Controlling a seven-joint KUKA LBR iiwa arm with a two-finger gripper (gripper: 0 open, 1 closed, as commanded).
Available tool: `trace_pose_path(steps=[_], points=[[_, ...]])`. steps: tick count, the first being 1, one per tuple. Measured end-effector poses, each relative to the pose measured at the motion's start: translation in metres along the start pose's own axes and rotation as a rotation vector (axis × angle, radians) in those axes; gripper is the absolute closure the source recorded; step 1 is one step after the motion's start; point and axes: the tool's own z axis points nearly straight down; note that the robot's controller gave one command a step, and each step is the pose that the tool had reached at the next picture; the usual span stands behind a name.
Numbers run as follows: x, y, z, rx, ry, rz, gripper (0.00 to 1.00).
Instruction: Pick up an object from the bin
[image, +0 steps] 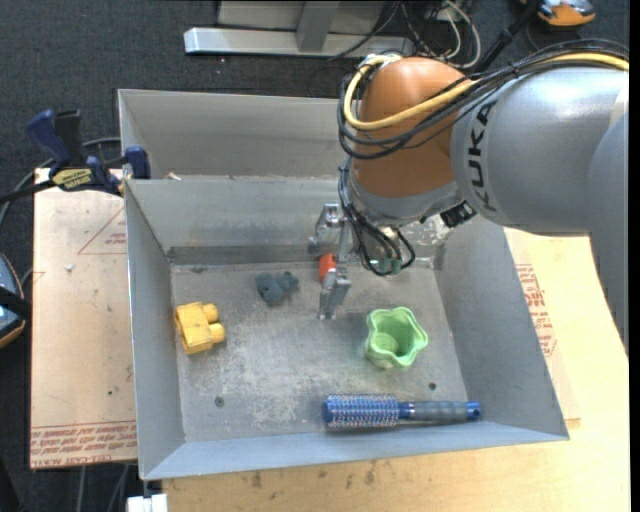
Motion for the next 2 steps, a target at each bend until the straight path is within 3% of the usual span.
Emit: trace_pose_path(steps=[1,2], points=[[-0.0316,0.0196,0.1289,-0.001,-0.012,-0.11,0.0],[-0.0331,0.0202,0.1232,-0.003,-0.017,-0.109,1.0]])
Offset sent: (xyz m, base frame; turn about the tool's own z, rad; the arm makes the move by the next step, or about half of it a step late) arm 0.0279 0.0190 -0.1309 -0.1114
